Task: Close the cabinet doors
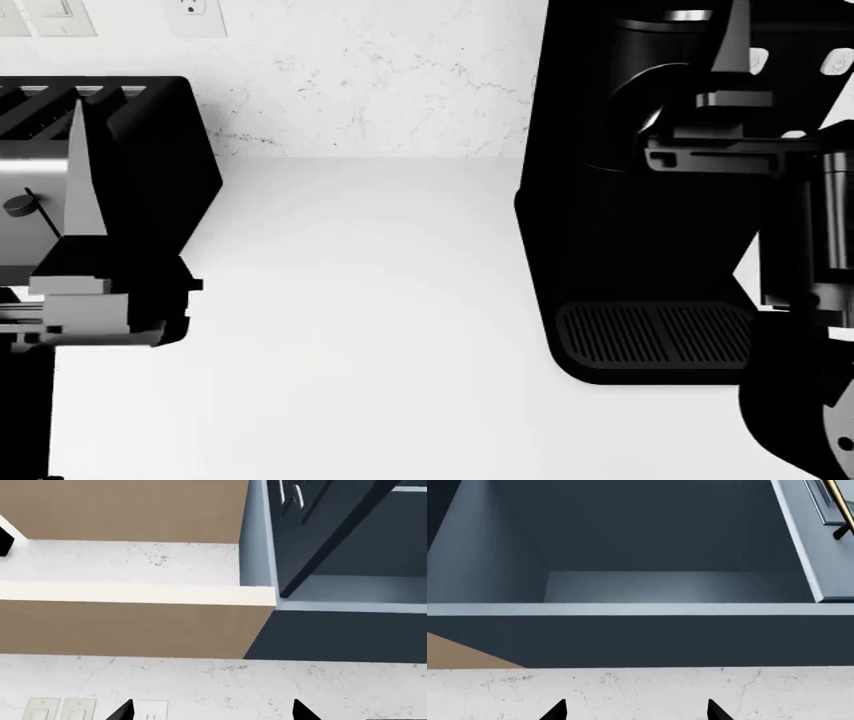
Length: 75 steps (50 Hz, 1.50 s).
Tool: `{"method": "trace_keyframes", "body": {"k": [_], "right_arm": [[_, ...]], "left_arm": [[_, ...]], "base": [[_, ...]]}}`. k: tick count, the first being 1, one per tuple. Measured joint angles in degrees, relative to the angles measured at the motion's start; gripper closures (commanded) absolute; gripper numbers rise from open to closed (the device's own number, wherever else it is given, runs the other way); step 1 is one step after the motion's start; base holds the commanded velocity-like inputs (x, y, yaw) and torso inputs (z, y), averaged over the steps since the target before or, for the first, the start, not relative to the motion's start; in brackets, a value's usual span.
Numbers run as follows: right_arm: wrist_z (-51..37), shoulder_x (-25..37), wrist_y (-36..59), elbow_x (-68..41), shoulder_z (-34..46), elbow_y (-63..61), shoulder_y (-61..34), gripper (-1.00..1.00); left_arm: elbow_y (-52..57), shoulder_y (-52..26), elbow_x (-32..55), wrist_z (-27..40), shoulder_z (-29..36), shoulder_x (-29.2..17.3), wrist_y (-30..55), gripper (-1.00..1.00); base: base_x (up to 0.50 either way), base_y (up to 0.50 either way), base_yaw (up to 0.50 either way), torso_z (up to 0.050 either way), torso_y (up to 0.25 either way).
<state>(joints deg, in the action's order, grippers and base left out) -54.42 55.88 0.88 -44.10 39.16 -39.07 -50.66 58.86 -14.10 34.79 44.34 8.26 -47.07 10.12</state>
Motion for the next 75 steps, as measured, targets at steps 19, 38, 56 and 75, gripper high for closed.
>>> {"method": "trace_keyframes", "body": {"k": [19,38,56,75], "right_arm": [[0.4,-0.3,0.1,0.3,0.0,0.2,0.2,-1.0],[0.7,-0.4,-0.1,0.1,-0.3,0.7,0.5,-1.0],[1.1,-0.8,0.1,0.2,-0.1,1.1,0.7,-1.0],[3.1,-1.7,-1.5,0.3,-0.1,3.5,1.6,-1.0]], "left_arm": [[0.9,-11.0,-3.1,22.9,23.5,-25.2,-19.8,-1.0],[0.2,-15.1,-1.4,24.5,35.9,-36.2,-40.2,-1.0],[0.4,-12.4,1.8,14.2,41.5,-40.0,-57.1,-1.0],[1.0,-16.3,10.5,9.8,38.0,-42.4,-57.9,-1.0]], "base": [[0.0,0.0,0.0,0.0,0.0],[0.0,0.0,0.0,0.0,0.0],[0.0,0.0,0.0,0.0,0.0],[0.0,0.0,0.0,0.0,0.0]]}}
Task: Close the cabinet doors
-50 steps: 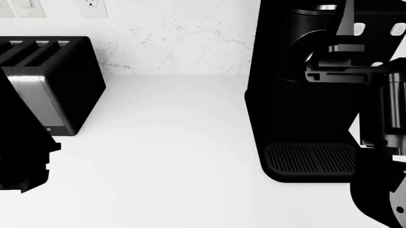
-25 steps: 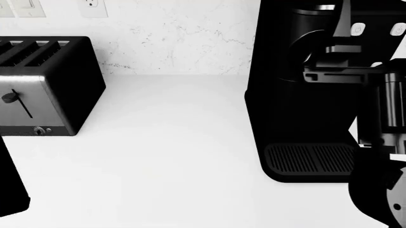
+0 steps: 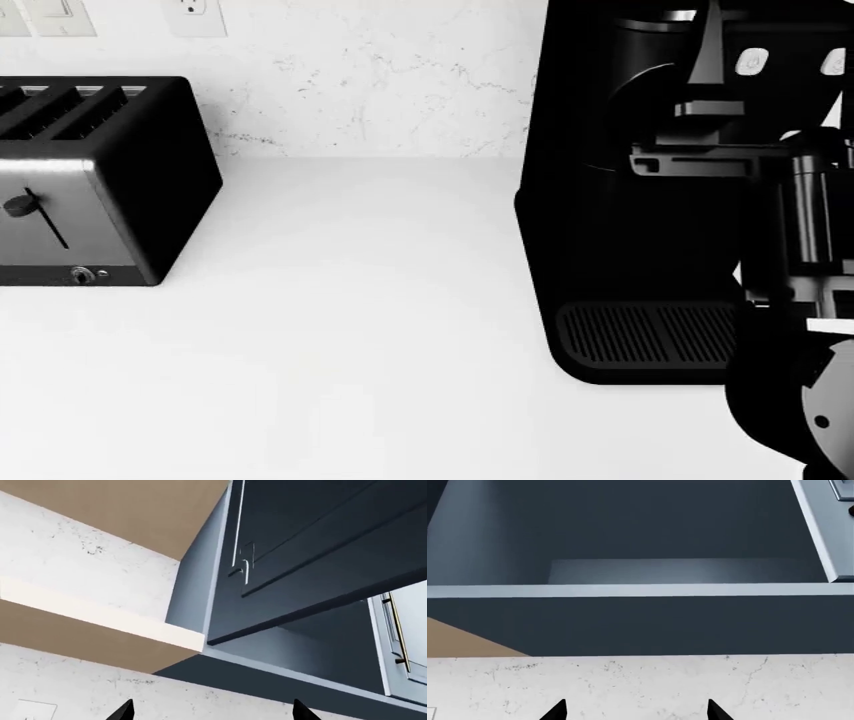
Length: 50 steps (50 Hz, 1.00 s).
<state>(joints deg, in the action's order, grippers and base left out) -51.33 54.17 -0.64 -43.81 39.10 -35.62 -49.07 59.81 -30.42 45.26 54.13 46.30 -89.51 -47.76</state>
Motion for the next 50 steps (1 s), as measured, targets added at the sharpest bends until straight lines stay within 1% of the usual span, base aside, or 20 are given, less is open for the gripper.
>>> {"method": "trace_keyframes", "body": {"k": [14,29,41,50], "right_arm": [[0.6,-0.3,-0.2,-0.1,0.0,0.9,0.2,-1.0],[0.9,-0.6,0.0,-0.1,0.0,1.2,0.3,-1.0],[1.1,-0.7,0.2,0.0,0.1,1.3,0.4,-1.0],[1.2,-1.0,0.4,0.1,0.1,1.5,0.3,-1.0]], "left_arm": [[0.1,-7.0,13.7,-4.5,-6.9,-0.4,5.4,-1.0],[0.2,-12.7,25.5,-7.7,-12.8,-0.5,8.5,-1.0],[0.2,-18.5,40.1,-12.2,-19.0,-0.5,11.6,-1.0],[0.2,-21.9,47.7,-13.5,-23.1,-0.5,14.0,-1.0]], "base": [[0.0,0.0,0.0,0.0,0.0],[0.0,0.0,0.0,0.0,0.0],[0.0,0.0,0.0,0.0,0.0],[0.0,0.0,0.0,0.0,0.0]]}}
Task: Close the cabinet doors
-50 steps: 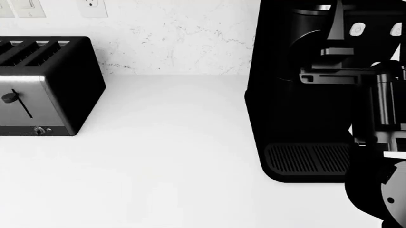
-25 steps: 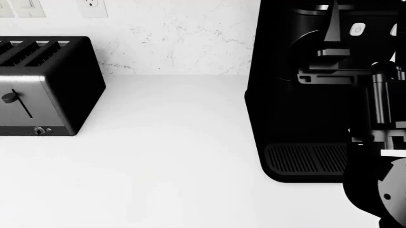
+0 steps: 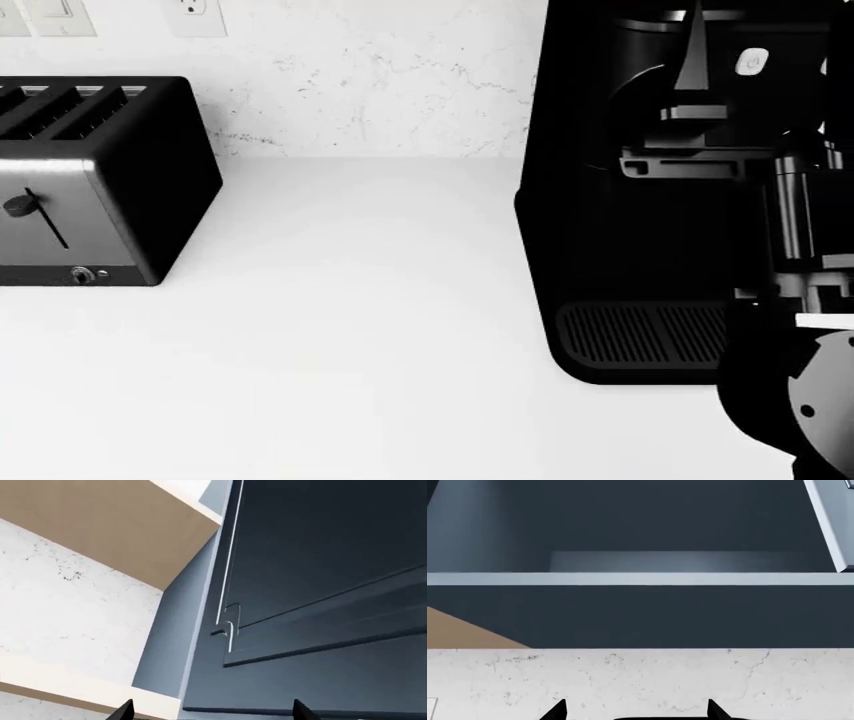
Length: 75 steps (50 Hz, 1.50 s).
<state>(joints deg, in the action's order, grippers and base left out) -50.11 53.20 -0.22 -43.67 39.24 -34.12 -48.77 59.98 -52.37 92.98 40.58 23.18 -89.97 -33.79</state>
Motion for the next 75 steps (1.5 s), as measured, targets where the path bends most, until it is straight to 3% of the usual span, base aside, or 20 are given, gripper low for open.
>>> {"method": "trace_keyframes", "body": {"k": [28,48,63,75], "right_arm": [[0.4,-0.4,0.4,0.0,0.0,0.3,0.0,-1.0],[0.8,-0.9,0.5,0.2,0.1,1.0,0.2,-1.0],[1.2,-1.2,0.6,0.3,0.1,1.6,0.2,-1.0],[1.5,-1.5,0.6,0.3,0.0,2.0,0.3,-1.0]], "left_arm": [[-3.0,-7.1,15.6,-3.2,-9.5,0.9,7.1,-1.0],[-13.4,-26.4,22.3,0.1,-6.4,14.4,26.5,-1.0],[-18.2,-38.9,23.3,3.5,-1.0,25.4,35.1,-1.0],[-21.7,-44.9,22.5,4.2,2.5,30.0,40.3,-1.0]], "base": [[0.0,0.0,0.0,0.0,0.0],[0.0,0.0,0.0,0.0,0.0],[0.0,0.0,0.0,0.0,0.0],[0.0,0.0,0.0,0.0,0.0]]}}
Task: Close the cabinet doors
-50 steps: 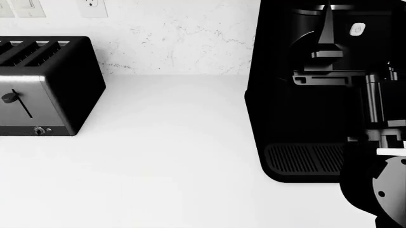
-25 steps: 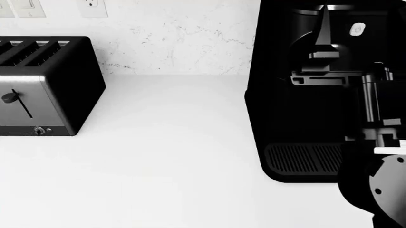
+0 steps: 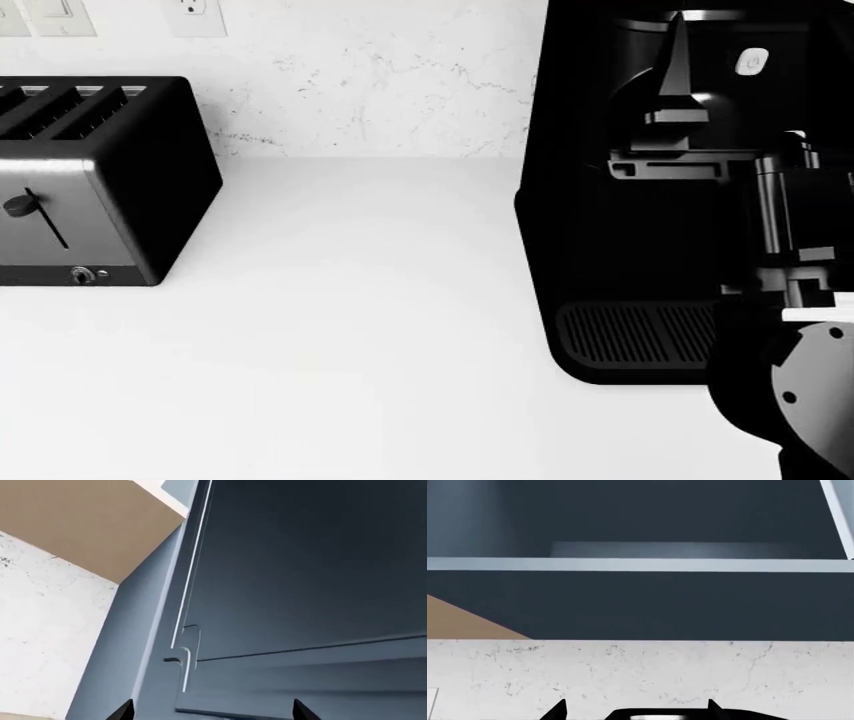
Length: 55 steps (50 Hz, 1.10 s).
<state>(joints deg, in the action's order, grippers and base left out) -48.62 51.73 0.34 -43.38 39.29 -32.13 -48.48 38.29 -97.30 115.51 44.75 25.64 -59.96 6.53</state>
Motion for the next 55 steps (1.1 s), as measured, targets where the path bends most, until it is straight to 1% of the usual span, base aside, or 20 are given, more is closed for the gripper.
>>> {"method": "trace_keyframes", "body": {"k": [4,8,14,21,55], "right_arm": [[0.1,0.0,-0.1,0.0,0.0,0.1,0.1,-1.0],[0.2,-0.1,-0.1,0.0,0.0,0.3,0.1,-1.0],[0.3,-0.2,-0.1,0.0,0.0,0.4,0.1,-1.0],[0.5,-0.4,-0.1,0.1,0.0,0.6,0.2,-1.0],[0.9,-0.6,0.1,0.3,-0.1,0.8,0.4,-1.0]], "left_arm": [[-0.8,-0.8,-1.1,-0.1,1.4,0.8,1.8,-1.0],[-5.0,-3.8,-4.3,-0.8,4.5,4.8,4.5,-1.0],[-7.5,-7.0,-6.0,0.8,7.6,8.6,7.5,-1.0],[-10.0,-8.3,-9.5,0.8,9.4,12.2,8.8,-1.0],[-16.5,-11.8,-17.8,0.3,13.6,20.7,12.3,-1.0]], "base": [[0.0,0.0,0.0,0.0,0.0],[0.0,0.0,0.0,0.0,0.0],[0.0,0.0,0.0,0.0,0.0],[0.0,0.0,0.0,0.001,0.0],[0.0,0.0,0.0,0.001,0.0]]}}
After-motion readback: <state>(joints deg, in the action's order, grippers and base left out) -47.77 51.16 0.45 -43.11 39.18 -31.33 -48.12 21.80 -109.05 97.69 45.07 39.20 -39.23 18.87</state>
